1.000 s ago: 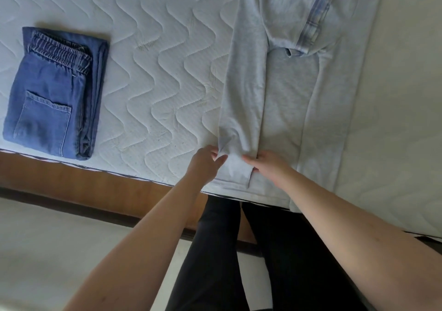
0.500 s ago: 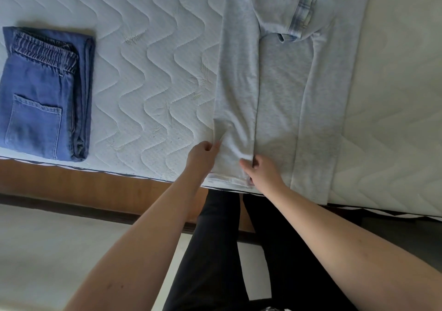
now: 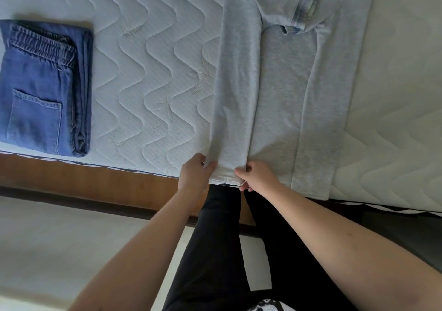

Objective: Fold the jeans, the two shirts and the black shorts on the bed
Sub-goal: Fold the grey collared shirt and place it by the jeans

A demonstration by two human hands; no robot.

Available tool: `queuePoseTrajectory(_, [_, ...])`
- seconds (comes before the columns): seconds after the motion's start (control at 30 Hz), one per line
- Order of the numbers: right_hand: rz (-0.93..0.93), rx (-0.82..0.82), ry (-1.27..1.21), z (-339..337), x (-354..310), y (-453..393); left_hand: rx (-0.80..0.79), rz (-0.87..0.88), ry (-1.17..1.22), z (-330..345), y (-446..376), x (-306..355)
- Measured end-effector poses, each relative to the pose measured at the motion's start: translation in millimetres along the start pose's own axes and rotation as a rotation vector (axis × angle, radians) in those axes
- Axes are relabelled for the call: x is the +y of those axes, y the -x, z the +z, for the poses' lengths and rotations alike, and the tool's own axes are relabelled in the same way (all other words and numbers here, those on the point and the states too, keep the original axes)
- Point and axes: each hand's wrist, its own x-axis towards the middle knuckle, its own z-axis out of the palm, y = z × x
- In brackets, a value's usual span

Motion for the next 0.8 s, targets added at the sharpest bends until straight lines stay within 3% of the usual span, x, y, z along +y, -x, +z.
queuePoseTrajectory(0.2, [-0.028,0.006,0.1,-7.5,-2.1,-1.9,-0.024,-0.013,-0.007,5.8,9.1,-12.1])
queuePoseTrajectory(0.33, [-0.063,-0.064,0.388,-18.1,-2.9,-10.4,0.034,0.051,-0.037,5.7,1.4,-17.8])
queuePoseTrajectory(0.43, [-0.081,0.09,0.497,-27.1,-14.0,-16.7,0.104,0.118,0.078,3.1,-13.8,-3.5])
queuePoseTrajectory(0.53, [-0.124,0.234,0.397,-29.4,-22.9,-21.7,0.087,0.089,0.187,-1.5,-31.1,18.5])
queuePoseTrajectory(0.8, [-0.061,0.078,0.477,-24.7,-20.2,-25.9,0.024,0.045,0.229,-5.7,-42.0,12.3])
